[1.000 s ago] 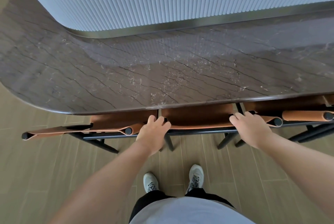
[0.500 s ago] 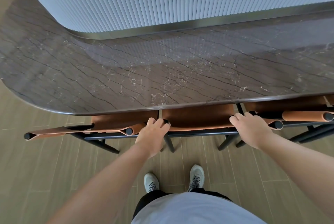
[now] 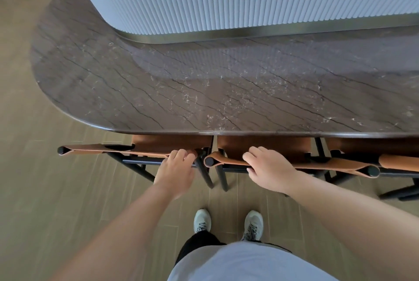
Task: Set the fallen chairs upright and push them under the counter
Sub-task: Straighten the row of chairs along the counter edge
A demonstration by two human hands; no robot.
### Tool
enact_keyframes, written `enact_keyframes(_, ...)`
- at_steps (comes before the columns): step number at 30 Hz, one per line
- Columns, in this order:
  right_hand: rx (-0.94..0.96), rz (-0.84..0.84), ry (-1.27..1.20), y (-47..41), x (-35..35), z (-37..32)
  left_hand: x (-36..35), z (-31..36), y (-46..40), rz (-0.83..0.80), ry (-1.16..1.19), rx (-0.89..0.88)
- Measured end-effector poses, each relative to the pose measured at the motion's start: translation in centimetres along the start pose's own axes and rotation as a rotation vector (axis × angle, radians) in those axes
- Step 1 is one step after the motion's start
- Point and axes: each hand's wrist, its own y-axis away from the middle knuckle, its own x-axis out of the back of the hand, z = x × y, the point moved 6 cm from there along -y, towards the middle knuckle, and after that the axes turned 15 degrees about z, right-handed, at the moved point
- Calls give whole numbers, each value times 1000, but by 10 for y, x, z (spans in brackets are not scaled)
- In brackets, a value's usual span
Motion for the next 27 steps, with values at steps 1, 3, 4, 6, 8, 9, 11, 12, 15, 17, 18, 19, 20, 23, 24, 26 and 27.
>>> enact_keyframes(1,14,16,-15,-10,-3,-13,1,-9,3,-3,-20,13)
enact_keyframes(3,22,13,-39,-26,-10,-36,3,-22,6,-2,-35,29)
enact_keyframes(4,22,8,-47,-33,-14,-45,3,-28,6,-4,-29,34)
enact_keyframes(6,11,-6,-45,-44,-21,-58,2,-35,4,-8,-20,21)
enact_keyframes(8,-6,-7,-33,-53,-23,-66,0,-40,-1,-13,8,-4)
enact_keyframes(9,-12,-4,-31,-57,-24,-69,-1,-41,-4,-21,24,-11)
enact_keyframes(11,-4,-33,-23,-64,-27,-76,-3,-42,-9,-26,38,-44)
enact_keyframes(12,10,-52,-12,-66,-29,-81,-5,-41,-11,-33,38,-74)
enact_keyframes(15,20,-62,11,-75,-30,-91,-10,-44,-16,-65,30,-164)
enact_keyframes(17,-8,-74,-2,-80,-32,-92,-13,-46,-20,-83,18,-239)
enact_keyframes(18,-18,-90,-11,-82,-34,-92,-14,-47,-21,-99,3,-293)
enact_keyframes(19,-24,-107,-14,-83,-37,-92,-15,-47,-22,-113,-12,-348)
enact_keyframes(20,-31,-120,-16,-85,-40,-91,-16,-48,-24,-127,-24,-397)
enact_keyframes(23,-56,-152,-34,-88,-45,-88,-17,-51,-29,-144,-21,-484)
enact_keyframes(24,-66,-163,-31,-89,-45,-87,-17,-51,-30,-143,-13,-495)
enact_keyframes(26,-82,-165,-25,-89,-46,-86,-17,-51,-31,-138,25,-485)
enact_keyframes(27,-84,-153,-17,-89,-46,-87,-18,-52,-32,-135,41,-476)
